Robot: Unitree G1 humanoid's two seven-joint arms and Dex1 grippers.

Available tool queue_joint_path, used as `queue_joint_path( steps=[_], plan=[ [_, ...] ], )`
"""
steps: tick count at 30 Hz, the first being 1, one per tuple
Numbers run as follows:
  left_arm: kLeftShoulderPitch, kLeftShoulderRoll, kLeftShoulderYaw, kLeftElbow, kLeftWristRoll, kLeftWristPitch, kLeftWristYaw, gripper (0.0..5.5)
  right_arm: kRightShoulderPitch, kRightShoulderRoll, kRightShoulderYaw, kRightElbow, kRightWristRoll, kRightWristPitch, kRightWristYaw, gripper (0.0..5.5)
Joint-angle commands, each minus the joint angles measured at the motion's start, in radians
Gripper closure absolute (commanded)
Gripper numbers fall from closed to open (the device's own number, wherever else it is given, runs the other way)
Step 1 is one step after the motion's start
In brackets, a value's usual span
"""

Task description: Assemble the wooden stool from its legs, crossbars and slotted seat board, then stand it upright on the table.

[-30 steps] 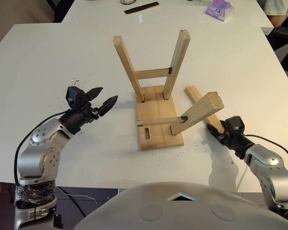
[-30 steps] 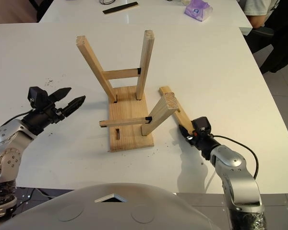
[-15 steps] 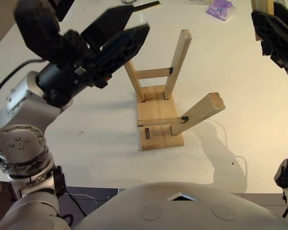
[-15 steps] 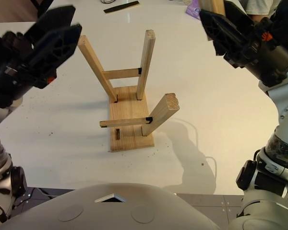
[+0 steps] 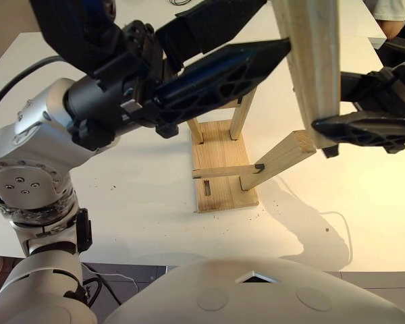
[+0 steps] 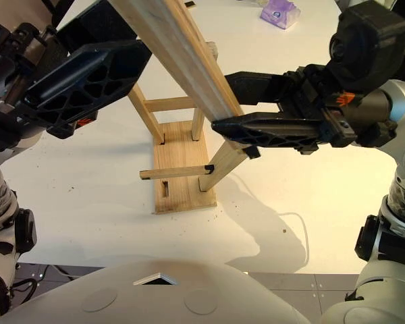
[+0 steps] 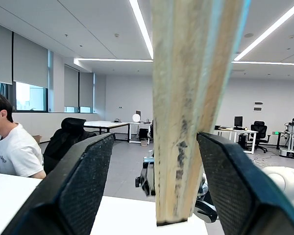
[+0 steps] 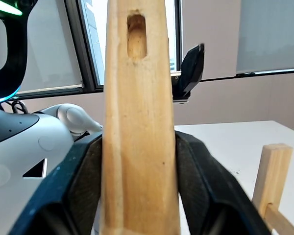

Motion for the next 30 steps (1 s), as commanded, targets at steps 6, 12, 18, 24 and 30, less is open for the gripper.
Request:
queue_joint_path(
  steps=[6, 12, 18, 24, 30],
  plan=[
    [0.006, 0.03, -0.035, -0.014, 0.058, 0.017, -0.056, 2.39, -0.044, -0.062, 0.051, 0.05, -0.172, -0.027, 0.127, 3.45],
    [0.017, 0.029, -0.05, -0.011, 0.09, 0.011, -0.059, 2.39, -0.112, -0.084, 0.093, 0.049, -0.269, -0.056, 0.206, 3.45],
    [0.024, 0.023, -0.062, -0.02, 0.106, 0.01, -0.078, 2.39, -0.145, -0.081, 0.136, 0.056, -0.338, -0.073, 0.264, 3.45],
    [0.083, 0.03, -0.056, -0.038, 0.141, -0.001, -0.14, 3.01, -0.152, -0.078, 0.153, 0.063, -0.387, -0.092, 0.29, 3.45],
    [0.104, 0.032, -0.062, 0.003, 0.222, -0.007, -0.156, 3.35, -0.163, -0.075, 0.161, 0.072, -0.419, -0.107, 0.301, 3.45]
  ],
)
